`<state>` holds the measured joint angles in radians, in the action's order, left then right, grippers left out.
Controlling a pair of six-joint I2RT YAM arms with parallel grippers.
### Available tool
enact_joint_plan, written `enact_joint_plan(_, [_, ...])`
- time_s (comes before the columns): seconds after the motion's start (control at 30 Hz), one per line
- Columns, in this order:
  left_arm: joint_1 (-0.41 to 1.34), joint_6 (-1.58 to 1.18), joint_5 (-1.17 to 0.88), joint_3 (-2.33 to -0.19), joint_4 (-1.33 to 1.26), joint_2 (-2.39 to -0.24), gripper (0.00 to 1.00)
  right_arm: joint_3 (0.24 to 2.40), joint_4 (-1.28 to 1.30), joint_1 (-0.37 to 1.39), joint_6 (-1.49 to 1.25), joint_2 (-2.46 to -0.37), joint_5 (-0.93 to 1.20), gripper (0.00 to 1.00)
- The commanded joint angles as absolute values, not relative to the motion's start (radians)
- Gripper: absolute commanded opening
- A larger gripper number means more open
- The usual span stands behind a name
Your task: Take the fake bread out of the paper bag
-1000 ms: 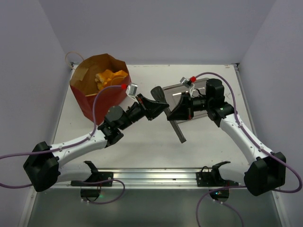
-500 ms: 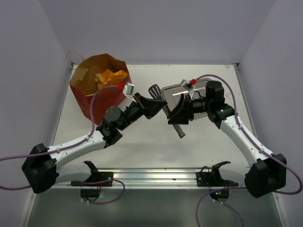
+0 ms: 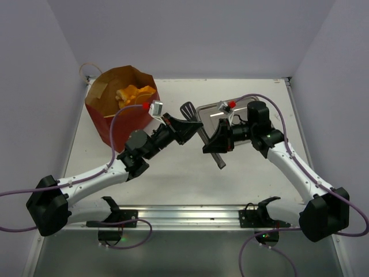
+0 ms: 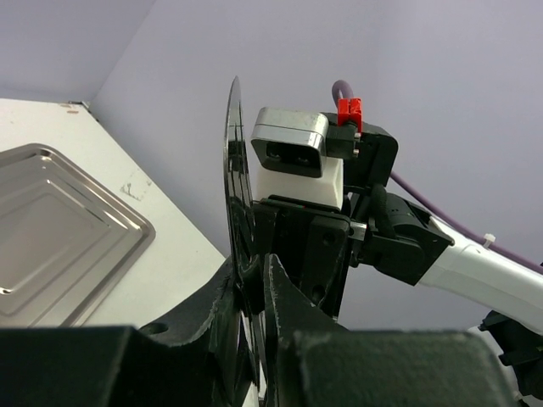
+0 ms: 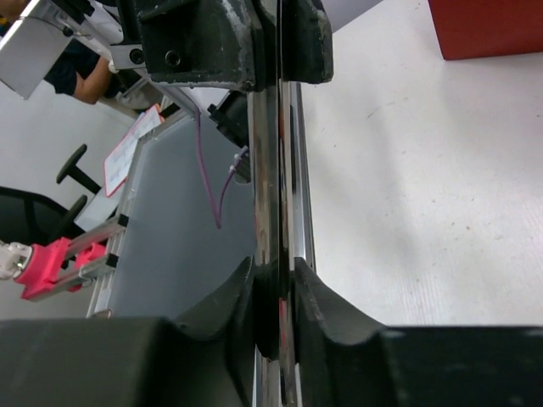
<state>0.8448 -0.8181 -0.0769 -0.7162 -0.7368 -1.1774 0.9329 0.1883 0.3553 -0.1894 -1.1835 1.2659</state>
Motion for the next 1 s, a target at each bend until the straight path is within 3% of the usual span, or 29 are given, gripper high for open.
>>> enact_joint_plan(0.0, [0.847, -0.801, -0.041, -0.739, -0.775, -1.167, 0.09, 0.951, 0.196, 0.359, -0.156, -1.164, 1.264, 0.2])
enact_joint_plan(0.1, [0.847, -0.805, -0.044, -0.735, -0.776, -1.166, 0.11, 0.948, 0.193, 0.359, -0.158, -1.157, 1.266, 0.12])
enact_joint_plan(0.13, [0.847, -0.805, -0.046, -0.733, -0.778, -1.161, 0.16, 0.948, 0.193, 0.359, -0.156, -1.155, 1.264, 0.1])
enact_joint_plan(0.2, [0.847, -0.807, -0.049, -0.729, -0.779, -1.155, 0.33, 0.945, 0.193, 0.359, -0.158, -1.149, 1.266, 0.1])
enact_joint_plan(0.23, [0.847, -0.804, -0.045, -0.724, -0.77, -1.143, 0.58, 0.945, 0.195, 0.359, -0.156, -1.146, 1.266, 0.09])
enact_joint_plan(0.33, [0.847, -0.781, -0.009, -0.716, -0.711, -1.082, 0.82, 0.937, 0.204, 0.348, -0.147, -1.123, 1.259, 0.09])
enact_joint_plan(0.4, [0.845, -0.741, 0.032, -0.71, -0.639, -1.016, 0.93, 0.933, 0.221, 0.338, -0.134, -1.098, 1.241, 0.09])
enact_joint_plan(0.6, [0.845, -0.603, 0.194, -0.736, -0.273, -0.803, 0.99, 1.008, 0.434, 0.273, 0.052, -1.052, 1.051, 0.15])
enact_joint_plan(0.7, [0.845, -0.506, 0.289, -0.797, -0.079, -0.715, 0.99, 1.037, 0.543, 0.273, 0.169, -1.031, 0.849, 0.25])
enact_joint_plan(0.83, [0.845, -0.385, 0.391, -0.934, 0.156, -0.69, 0.99, 1.046, 0.589, 0.273, 0.241, -1.019, 0.732, 0.38])
enact_joint_plan(0.97, [0.845, -0.29, 0.497, -1.061, 0.308, -0.724, 0.99, 1.037, 0.586, 0.272, 0.253, -1.005, 0.683, 0.42])
